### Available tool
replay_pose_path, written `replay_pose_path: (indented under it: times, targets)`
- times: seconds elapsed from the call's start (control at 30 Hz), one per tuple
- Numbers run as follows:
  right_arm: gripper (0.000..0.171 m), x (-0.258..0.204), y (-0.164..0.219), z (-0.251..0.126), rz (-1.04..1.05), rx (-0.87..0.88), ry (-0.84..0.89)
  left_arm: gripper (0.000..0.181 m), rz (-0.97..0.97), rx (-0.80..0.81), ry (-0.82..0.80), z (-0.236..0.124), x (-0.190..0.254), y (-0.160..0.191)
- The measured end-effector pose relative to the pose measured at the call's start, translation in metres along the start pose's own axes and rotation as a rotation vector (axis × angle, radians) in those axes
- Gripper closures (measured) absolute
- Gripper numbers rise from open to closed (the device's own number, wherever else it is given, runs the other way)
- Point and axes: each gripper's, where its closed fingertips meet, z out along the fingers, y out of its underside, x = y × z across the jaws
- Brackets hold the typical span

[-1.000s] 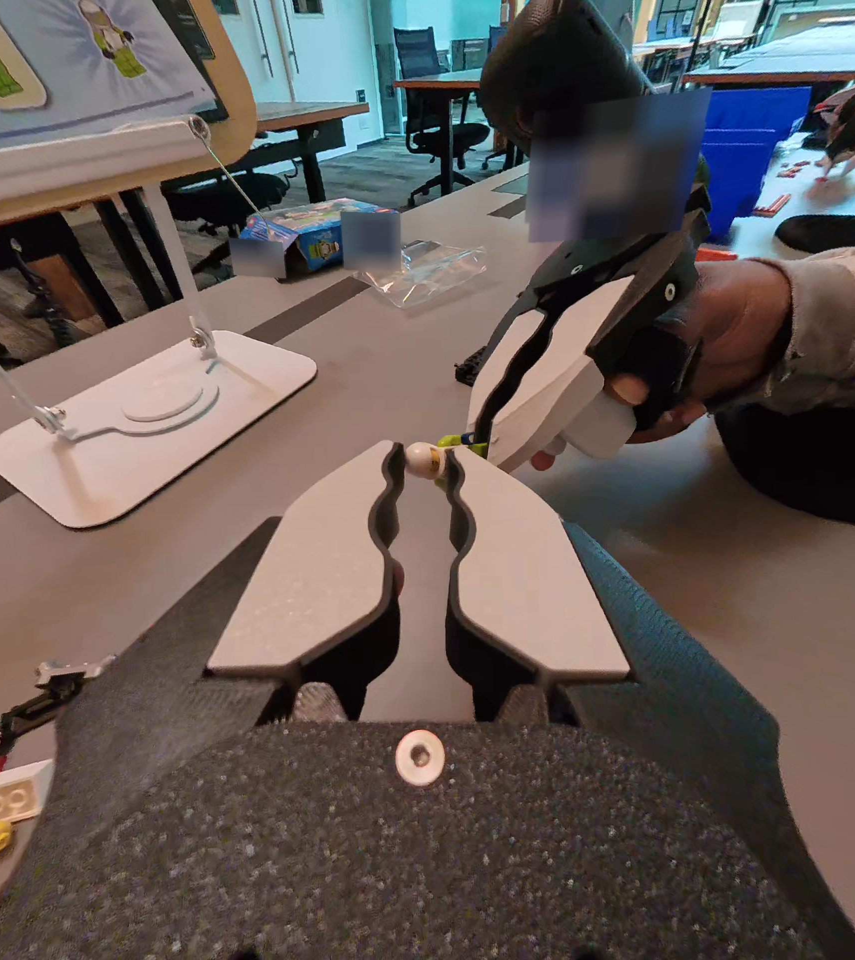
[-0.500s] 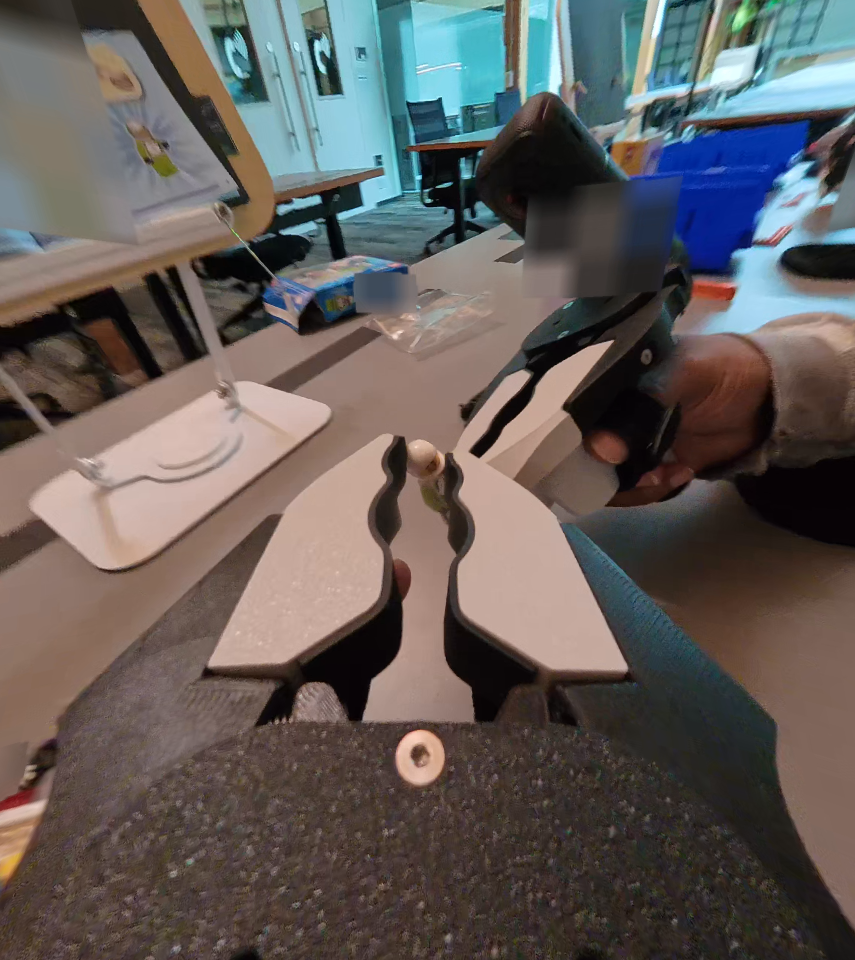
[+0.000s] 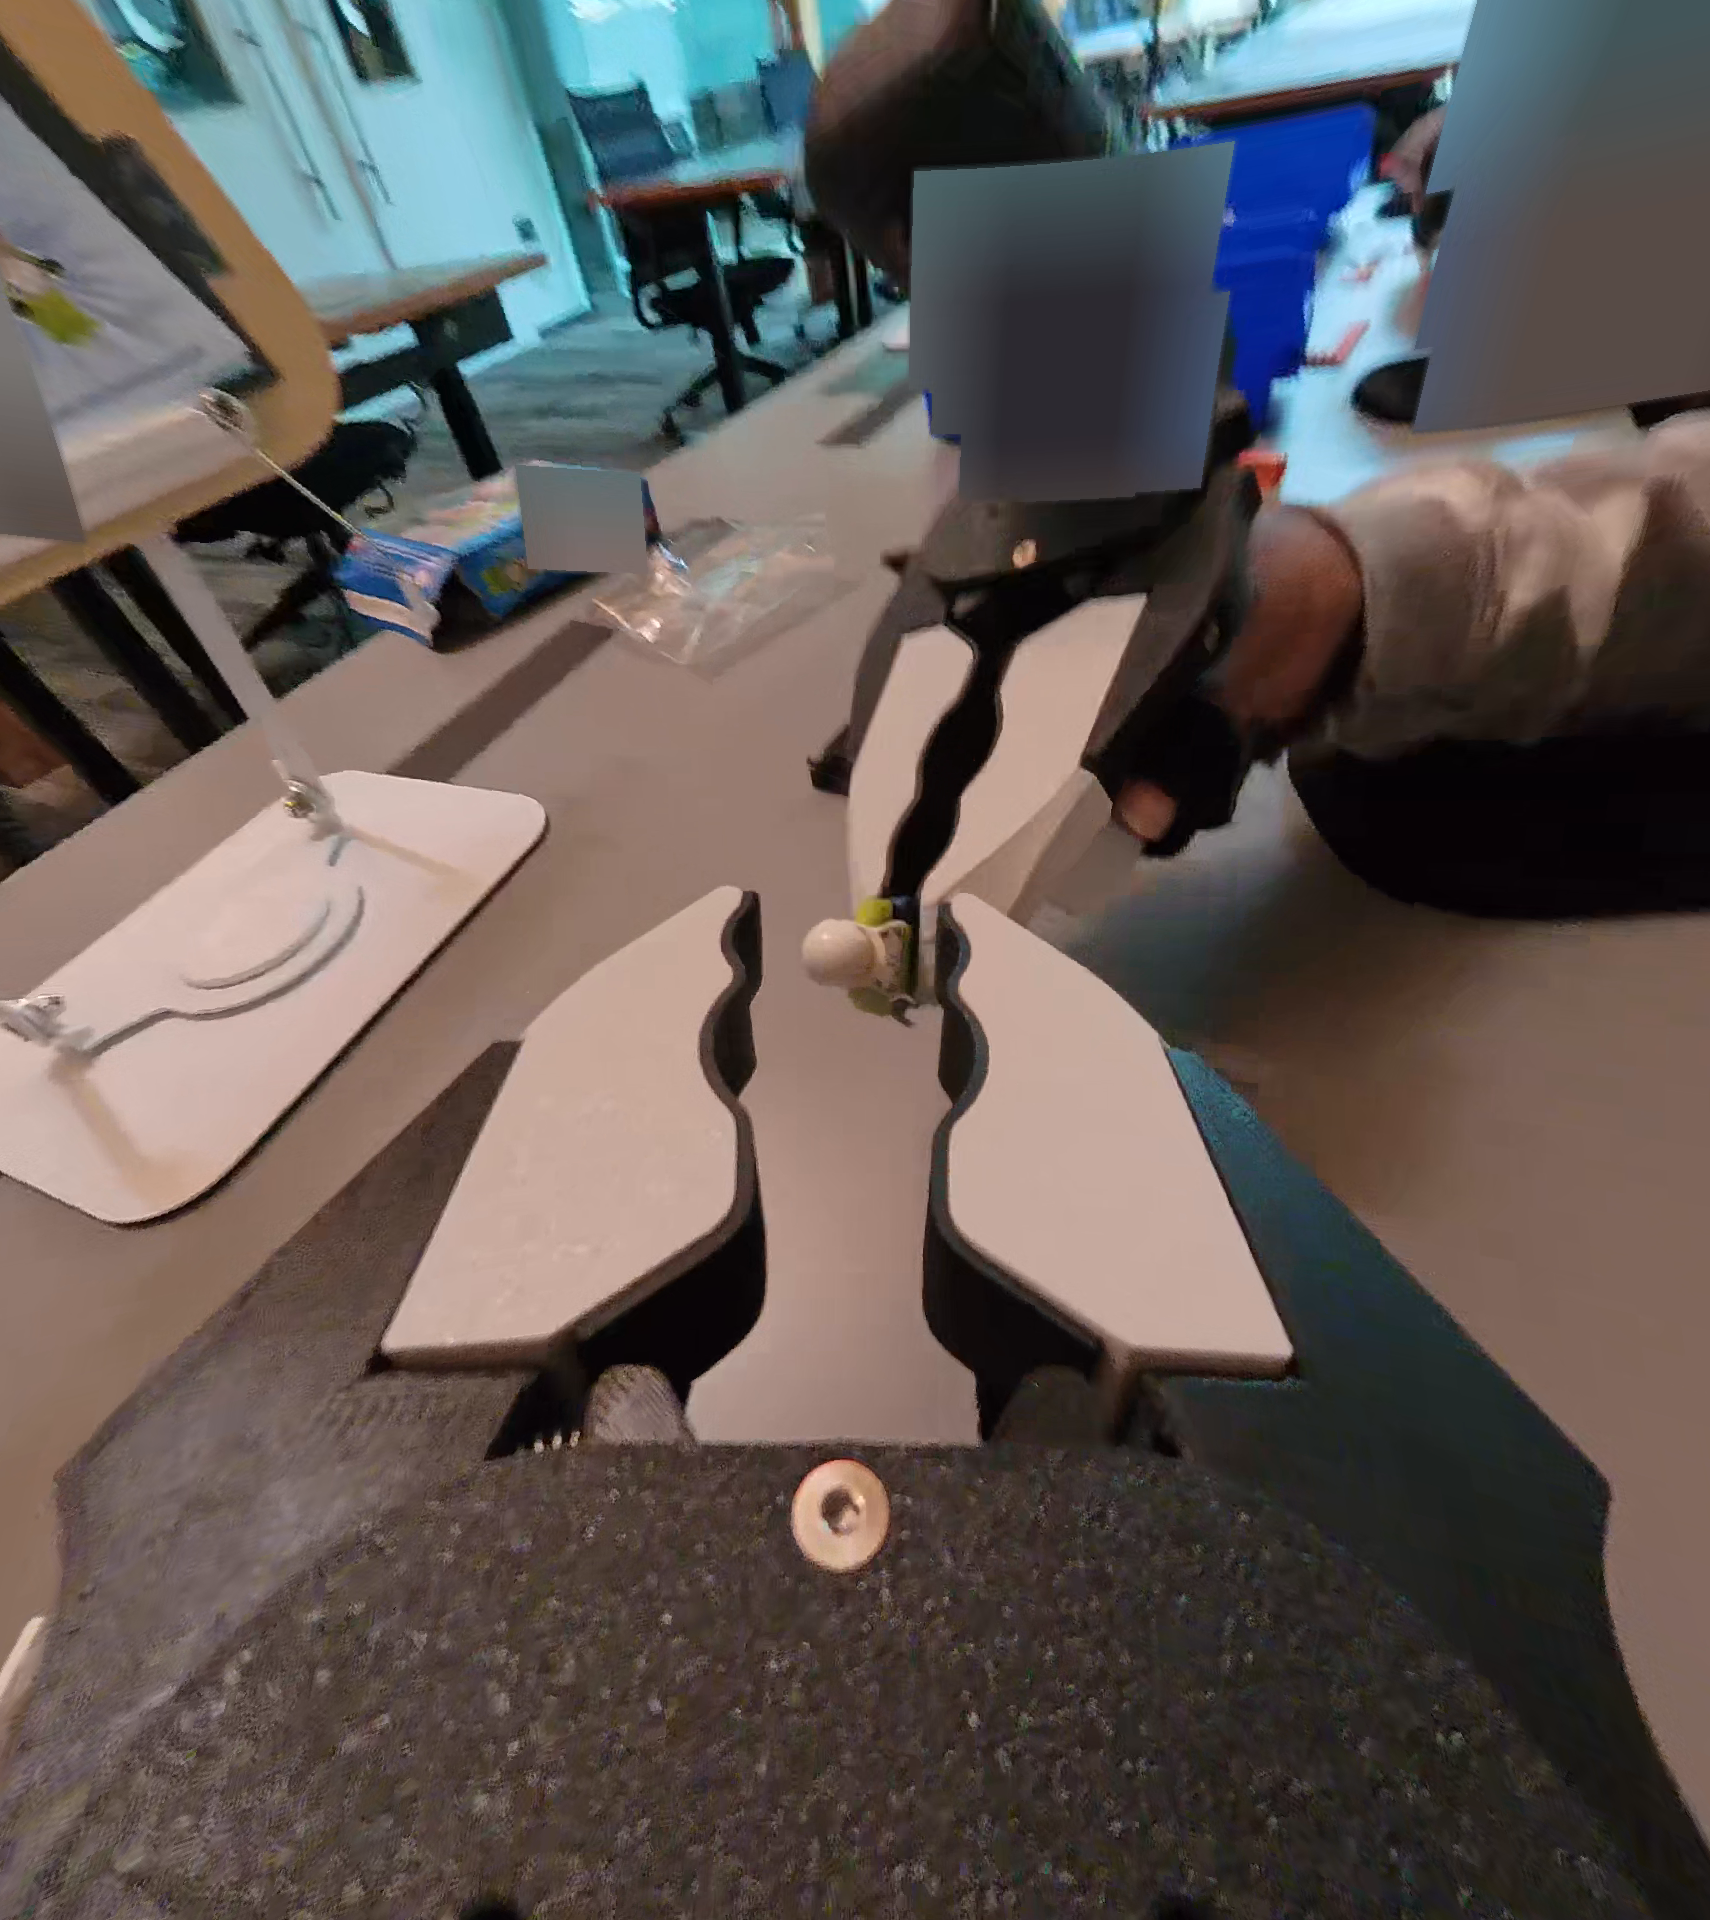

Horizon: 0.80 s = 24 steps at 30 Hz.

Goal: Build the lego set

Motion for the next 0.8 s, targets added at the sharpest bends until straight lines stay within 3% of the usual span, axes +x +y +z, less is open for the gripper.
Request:
replay_pose_path:
  times: [0.37, 0.8]
  targets:
    - [0.163, -0.005, 0.025, -0.001, -0.408, -0.227, 0.127, 0.166, 0.249, -0.208, 0.084, 0.008, 0.026, 0.036]
    - [0.164, -0.008, 0.03, 0.003, -0.744, -0.249, 0.266, 0.167, 0.366, -0.272, 0.089, 0.006, 0.033, 0.048]
